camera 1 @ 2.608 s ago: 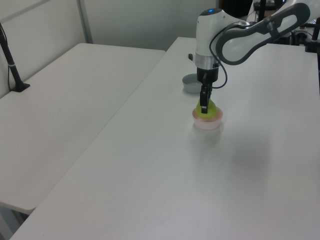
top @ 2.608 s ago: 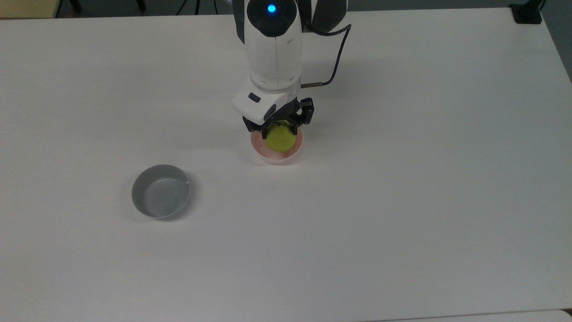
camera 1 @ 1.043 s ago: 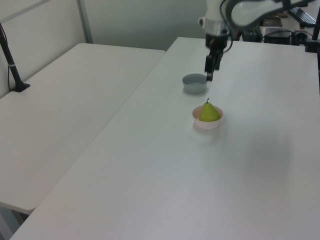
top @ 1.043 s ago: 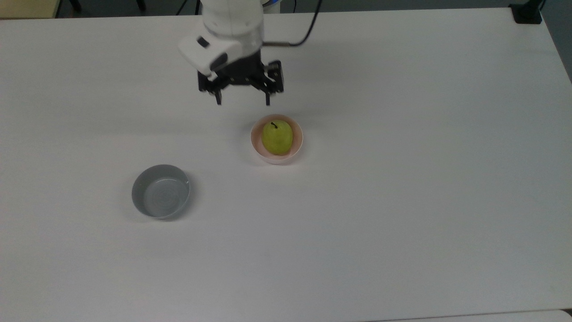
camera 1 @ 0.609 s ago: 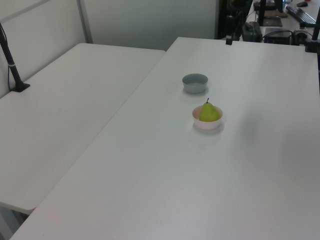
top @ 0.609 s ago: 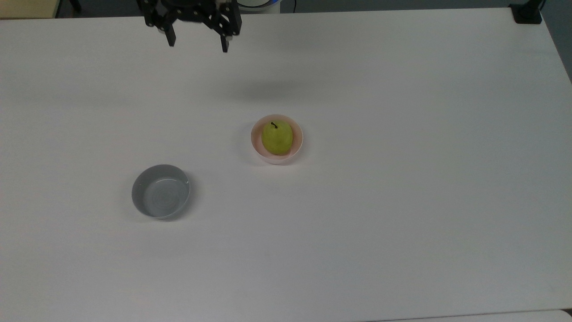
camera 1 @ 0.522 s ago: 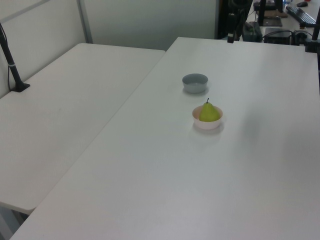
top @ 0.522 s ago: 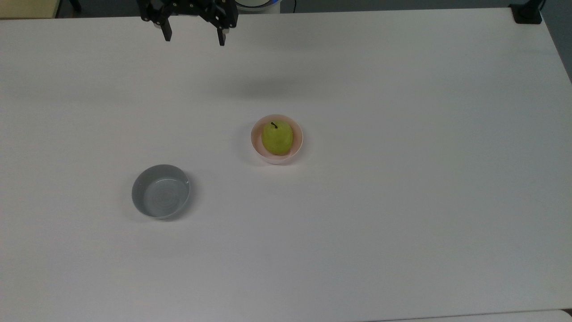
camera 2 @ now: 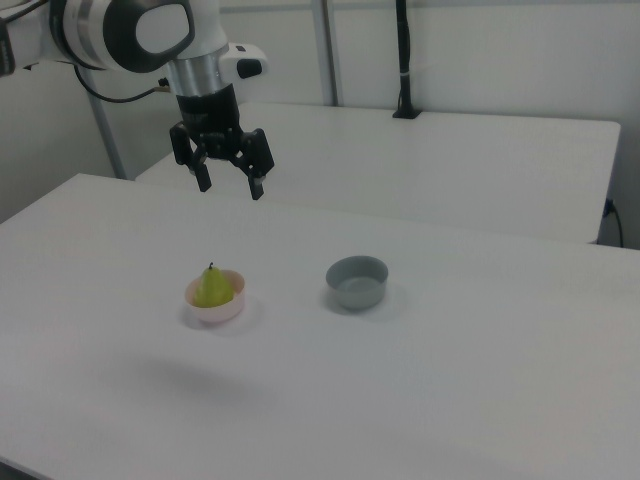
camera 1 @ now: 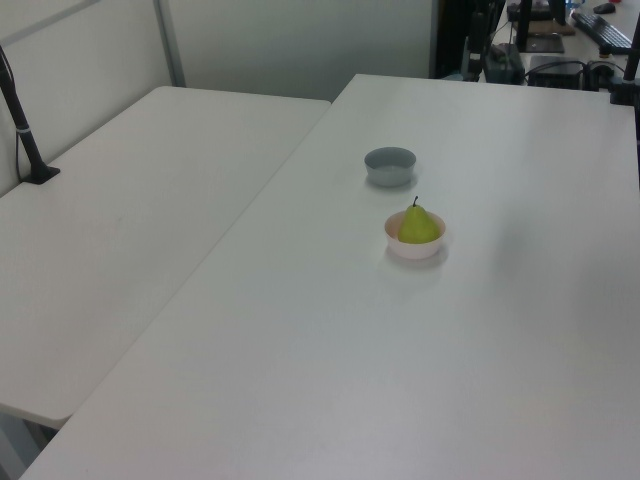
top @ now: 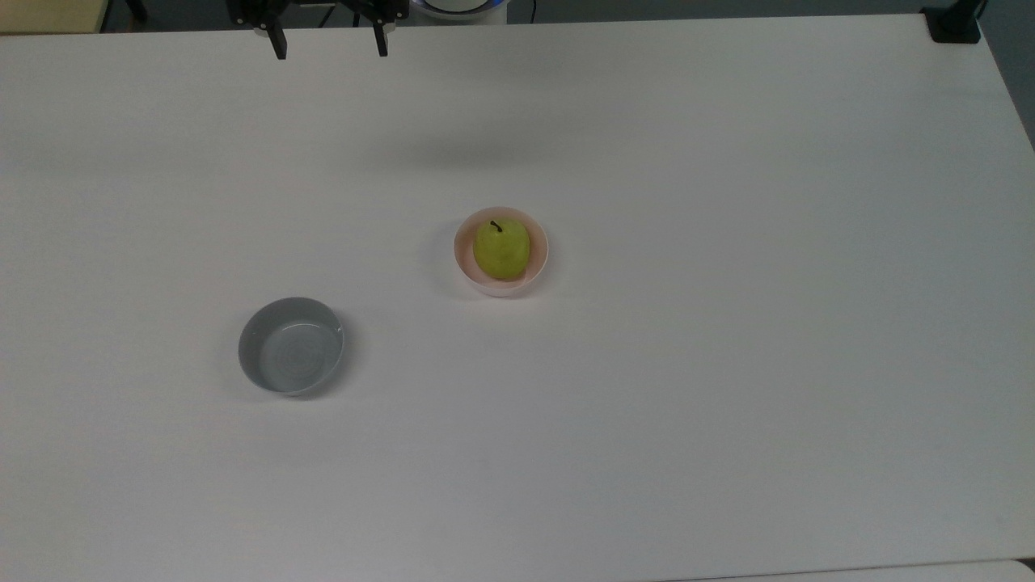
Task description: Place the pear in the bowl
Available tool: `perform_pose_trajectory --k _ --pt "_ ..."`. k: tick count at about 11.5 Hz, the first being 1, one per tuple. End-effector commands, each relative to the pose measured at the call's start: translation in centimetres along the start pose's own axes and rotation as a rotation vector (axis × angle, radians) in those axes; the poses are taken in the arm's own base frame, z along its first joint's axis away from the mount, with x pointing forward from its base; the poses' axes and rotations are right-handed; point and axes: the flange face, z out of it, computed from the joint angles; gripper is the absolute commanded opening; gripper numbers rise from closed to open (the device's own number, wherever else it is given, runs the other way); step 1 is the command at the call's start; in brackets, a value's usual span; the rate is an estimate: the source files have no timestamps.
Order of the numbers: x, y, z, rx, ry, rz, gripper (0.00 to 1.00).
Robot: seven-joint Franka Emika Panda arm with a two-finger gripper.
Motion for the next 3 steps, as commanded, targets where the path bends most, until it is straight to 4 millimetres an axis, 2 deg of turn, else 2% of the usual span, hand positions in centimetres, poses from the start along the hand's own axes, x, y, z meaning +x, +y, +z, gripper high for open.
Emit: perform_pose_trajectory --k 1,3 --pt "-0.02 -0.53 -0.23 0.021 -0.017 -0.026 1.0" --pt "0.01 -0.78 -0.21 0.02 -0.018 -0.032 1.0"
